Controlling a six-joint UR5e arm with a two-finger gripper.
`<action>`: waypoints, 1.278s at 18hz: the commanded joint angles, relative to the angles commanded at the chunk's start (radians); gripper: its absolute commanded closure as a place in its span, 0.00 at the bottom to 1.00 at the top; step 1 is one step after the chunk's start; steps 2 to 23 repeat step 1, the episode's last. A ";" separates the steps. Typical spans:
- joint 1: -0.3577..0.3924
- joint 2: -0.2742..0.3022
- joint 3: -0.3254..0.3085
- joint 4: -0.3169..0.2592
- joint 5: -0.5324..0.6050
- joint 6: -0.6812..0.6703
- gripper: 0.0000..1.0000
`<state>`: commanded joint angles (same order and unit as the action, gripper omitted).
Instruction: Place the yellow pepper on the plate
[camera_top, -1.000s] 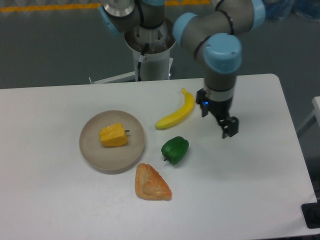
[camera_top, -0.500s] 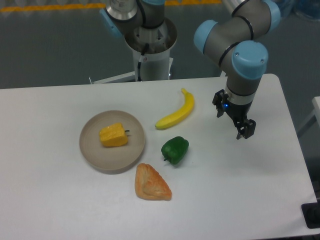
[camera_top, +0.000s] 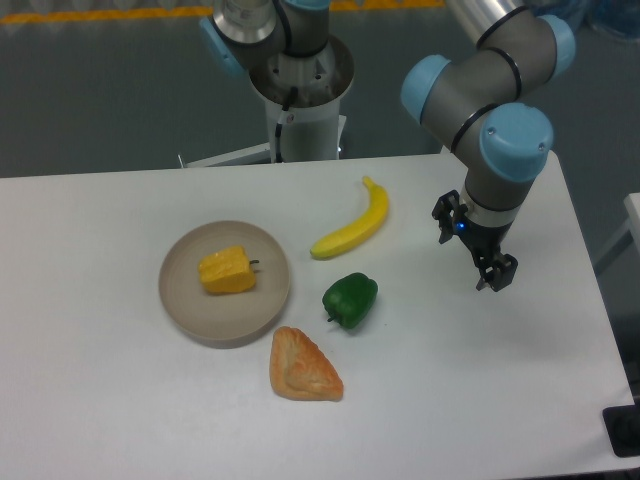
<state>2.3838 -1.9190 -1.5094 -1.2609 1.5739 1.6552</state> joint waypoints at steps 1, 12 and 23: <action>0.000 0.000 0.002 0.000 0.000 0.000 0.00; 0.000 0.000 0.002 0.000 0.000 0.000 0.00; 0.000 0.000 0.002 0.000 0.000 0.000 0.00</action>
